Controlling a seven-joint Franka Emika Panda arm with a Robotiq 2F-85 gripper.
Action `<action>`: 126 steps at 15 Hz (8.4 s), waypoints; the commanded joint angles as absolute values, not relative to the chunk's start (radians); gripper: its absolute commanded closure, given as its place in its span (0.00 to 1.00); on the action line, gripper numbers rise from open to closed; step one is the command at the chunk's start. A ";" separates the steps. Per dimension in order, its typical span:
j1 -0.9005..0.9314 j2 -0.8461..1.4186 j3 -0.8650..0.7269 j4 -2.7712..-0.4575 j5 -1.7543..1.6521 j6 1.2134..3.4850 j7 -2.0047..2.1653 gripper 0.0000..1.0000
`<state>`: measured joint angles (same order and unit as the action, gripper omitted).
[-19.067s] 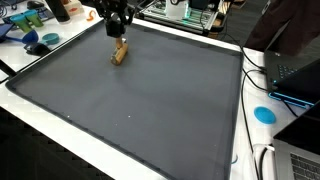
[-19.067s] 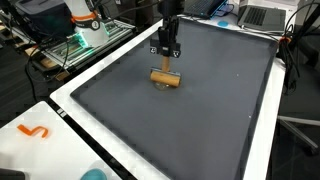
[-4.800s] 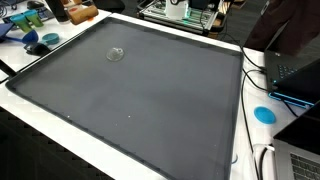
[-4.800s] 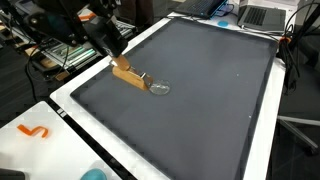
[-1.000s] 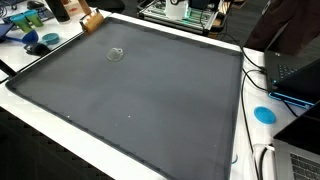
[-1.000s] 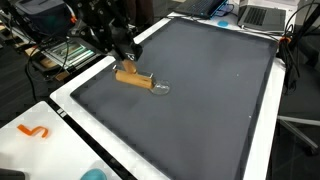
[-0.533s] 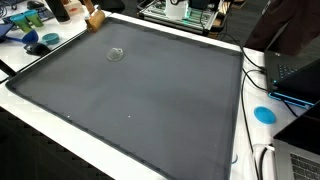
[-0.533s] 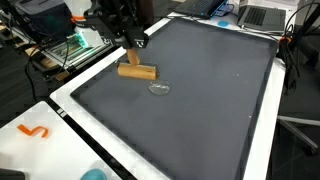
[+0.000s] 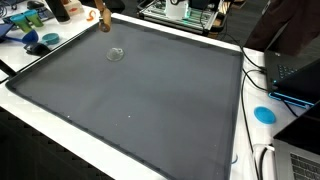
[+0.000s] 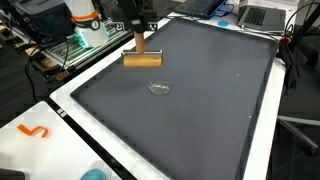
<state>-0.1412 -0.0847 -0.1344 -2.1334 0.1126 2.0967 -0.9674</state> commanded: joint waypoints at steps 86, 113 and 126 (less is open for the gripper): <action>-0.157 0.312 -0.063 -2.047 0.185 2.323 -1.763 0.76; -0.172 0.377 -0.057 -1.971 0.202 2.364 -1.633 0.76; -0.176 0.402 -0.052 -1.931 0.190 2.374 -1.595 0.76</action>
